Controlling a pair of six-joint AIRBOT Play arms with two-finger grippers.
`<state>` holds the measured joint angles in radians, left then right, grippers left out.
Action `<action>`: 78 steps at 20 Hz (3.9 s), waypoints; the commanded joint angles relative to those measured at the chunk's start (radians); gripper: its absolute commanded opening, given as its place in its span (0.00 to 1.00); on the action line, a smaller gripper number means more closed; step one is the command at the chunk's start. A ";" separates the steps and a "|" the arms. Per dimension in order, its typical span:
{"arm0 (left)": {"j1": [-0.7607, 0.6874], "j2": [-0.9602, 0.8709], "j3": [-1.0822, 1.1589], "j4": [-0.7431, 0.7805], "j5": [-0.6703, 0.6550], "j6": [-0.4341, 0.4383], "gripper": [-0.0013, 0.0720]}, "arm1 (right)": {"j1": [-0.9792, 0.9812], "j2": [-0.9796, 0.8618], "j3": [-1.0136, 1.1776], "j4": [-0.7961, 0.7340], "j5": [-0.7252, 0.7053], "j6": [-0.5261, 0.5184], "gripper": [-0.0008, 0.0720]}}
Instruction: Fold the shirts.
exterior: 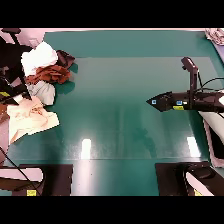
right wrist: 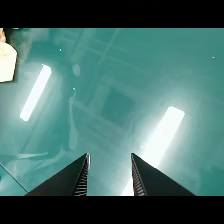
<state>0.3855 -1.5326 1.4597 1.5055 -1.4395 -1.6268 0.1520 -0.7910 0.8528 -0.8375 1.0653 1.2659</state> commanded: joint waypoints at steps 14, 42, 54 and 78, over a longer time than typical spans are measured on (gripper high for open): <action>0.000 0.544 -0.026 -0.591 0.182 -0.037 0.06 | 0.000 0.013 0.000 0.006 -0.047 0.002 0.44; -1.170 -0.009 0.715 -1.141 1.192 0.249 0.06 | -0.719 0.364 0.000 -0.332 -0.959 0.282 0.44; -0.916 -0.008 0.239 -0.081 0.404 -0.488 0.06 | -0.429 0.293 -0.001 -0.344 -0.257 0.278 0.44; -0.726 -0.014 0.417 0.119 -0.142 -0.040 0.96 | -0.138 -0.068 -0.001 -0.526 0.086 0.228 0.45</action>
<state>-0.3569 -1.5471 1.8553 1.8462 -1.4952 -1.8980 0.0120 -0.8898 0.8520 -1.3182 1.1309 1.4975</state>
